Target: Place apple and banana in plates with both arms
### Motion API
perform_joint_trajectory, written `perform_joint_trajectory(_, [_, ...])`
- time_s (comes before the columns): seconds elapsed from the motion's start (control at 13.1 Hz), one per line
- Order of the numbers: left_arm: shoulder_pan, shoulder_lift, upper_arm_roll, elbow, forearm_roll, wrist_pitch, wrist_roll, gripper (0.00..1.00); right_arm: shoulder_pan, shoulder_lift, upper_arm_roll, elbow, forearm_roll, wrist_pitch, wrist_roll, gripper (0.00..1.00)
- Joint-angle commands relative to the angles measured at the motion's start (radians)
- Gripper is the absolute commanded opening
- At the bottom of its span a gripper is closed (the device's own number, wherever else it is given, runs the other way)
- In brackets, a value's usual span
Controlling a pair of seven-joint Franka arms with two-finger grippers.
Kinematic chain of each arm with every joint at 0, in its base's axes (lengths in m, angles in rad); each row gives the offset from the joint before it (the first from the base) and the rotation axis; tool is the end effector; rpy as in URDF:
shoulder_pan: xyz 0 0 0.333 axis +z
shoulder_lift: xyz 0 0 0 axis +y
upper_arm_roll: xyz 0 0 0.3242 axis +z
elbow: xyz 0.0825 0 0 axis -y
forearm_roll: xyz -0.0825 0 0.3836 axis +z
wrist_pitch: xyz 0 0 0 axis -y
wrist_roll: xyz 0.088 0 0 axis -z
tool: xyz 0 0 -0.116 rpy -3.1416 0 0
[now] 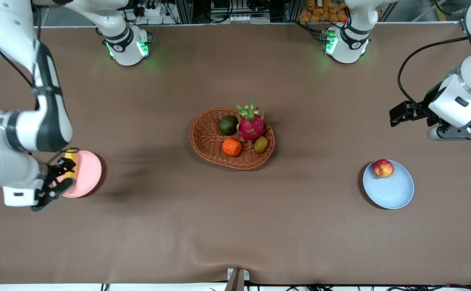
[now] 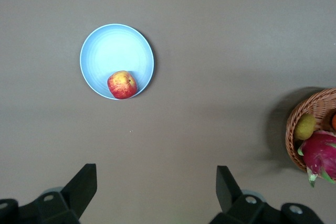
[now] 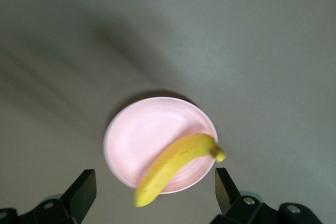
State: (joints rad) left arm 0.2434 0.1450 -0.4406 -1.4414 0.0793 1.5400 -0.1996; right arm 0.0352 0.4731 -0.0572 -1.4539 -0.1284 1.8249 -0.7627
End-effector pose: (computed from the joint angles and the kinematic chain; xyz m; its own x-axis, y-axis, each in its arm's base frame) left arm 0.5862 -0.0879 0.6058 0.9996 0.0069 -0.0286 0.0063 -0.9997 -0.0238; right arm 0.6851 -0.0205 0.4046 0.6989 0.6932 -0.1759 0.7080 -0.7054 0.0336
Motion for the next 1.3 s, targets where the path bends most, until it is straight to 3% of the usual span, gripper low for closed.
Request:
perform_joint_trajectory(0.0, [0.01, -0.025, 0.0, -0.001, 0.01, -0.018, -0.007, 1.0, 0.025, -0.134, 0.003, -0.037, 0.064, -0.088, -0.004, 1.0])
perform_joint_trajectory(0.23, [0.03, -0.025, 0.002, 0.001, 0.011, -0.018, -0.006, 1.0, 0.06, -0.258, 0.003, -0.084, 0.078, -0.167, 0.144, 1.0])
perform_joint_trajectory(0.38, [0.033, -0.025, 0.003, 0.004, 0.011, -0.018, -0.001, 1.0, 0.063, -0.358, 0.003, -0.17, 0.122, -0.173, 0.279, 1.0])
perform_joint_trajectory(0.53, [0.033, -0.03, 0.002, 0.004, 0.011, -0.018, -0.009, 1.0, 0.06, -0.411, 0.003, -0.183, 0.159, -0.243, 0.438, 1.0])
perform_joint_trajectory(0.91, [0.057, -0.07, 0.002, -0.005, 0.011, -0.026, 0.008, 1.0, 0.02, -0.49, 0.002, -0.149, 0.185, -0.343, 0.767, 1.0])
perform_joint_trajectory(1.14, [0.054, -0.079, 0.006, -0.004, 0.008, -0.029, 0.008, 1.0, -0.026, -0.488, 0.006, -0.094, 0.185, -0.372, 0.815, 1.0])
perform_joint_trajectory(1.22, [0.018, -0.091, 0.044, -0.008, 0.008, -0.031, 0.006, 1.0, -0.035, -0.488, 0.011, -0.088, 0.185, -0.38, 0.815, 1.0])
